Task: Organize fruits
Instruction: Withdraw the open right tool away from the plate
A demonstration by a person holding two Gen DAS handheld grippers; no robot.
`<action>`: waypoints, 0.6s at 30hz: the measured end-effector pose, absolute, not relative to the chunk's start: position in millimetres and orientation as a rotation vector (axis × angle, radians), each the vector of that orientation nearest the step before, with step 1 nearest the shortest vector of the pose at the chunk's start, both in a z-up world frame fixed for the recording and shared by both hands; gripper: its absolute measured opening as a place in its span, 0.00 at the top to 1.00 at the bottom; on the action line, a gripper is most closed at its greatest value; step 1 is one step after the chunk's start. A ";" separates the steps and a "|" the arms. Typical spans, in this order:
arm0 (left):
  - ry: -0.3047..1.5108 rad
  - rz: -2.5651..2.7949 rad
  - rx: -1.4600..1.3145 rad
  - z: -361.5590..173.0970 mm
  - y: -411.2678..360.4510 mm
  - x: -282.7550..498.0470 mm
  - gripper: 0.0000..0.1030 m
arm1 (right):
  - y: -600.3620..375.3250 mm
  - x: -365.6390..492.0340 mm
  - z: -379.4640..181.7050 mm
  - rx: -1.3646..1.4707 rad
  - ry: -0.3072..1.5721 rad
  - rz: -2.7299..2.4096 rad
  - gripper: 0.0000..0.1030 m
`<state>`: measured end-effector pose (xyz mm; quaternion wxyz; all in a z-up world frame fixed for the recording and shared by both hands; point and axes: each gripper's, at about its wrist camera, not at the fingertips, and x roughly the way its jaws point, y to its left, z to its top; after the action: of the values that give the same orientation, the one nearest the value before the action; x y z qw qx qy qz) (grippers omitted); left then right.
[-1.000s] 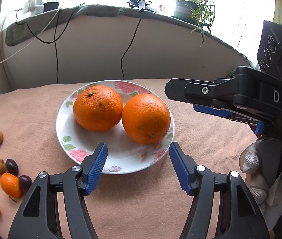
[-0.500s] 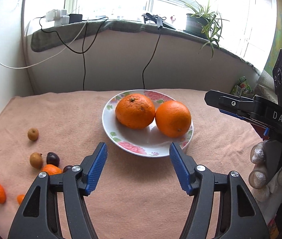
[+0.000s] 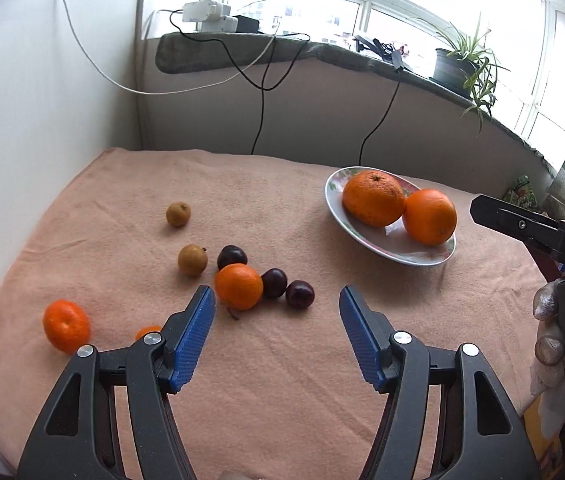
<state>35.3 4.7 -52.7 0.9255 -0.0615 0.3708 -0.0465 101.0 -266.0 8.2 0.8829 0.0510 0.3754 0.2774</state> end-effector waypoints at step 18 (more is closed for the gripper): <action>0.806 0.008 -0.241 -84.0 72.5 8.2 0.42 | -178.7 79.4 -30.6 -0.075 0.866 0.783 0.15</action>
<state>8.2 72.5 -84.0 0.9128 -0.1170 0.3912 0.0039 79.4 -178.7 -30.6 0.8337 -0.0352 0.4088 0.3696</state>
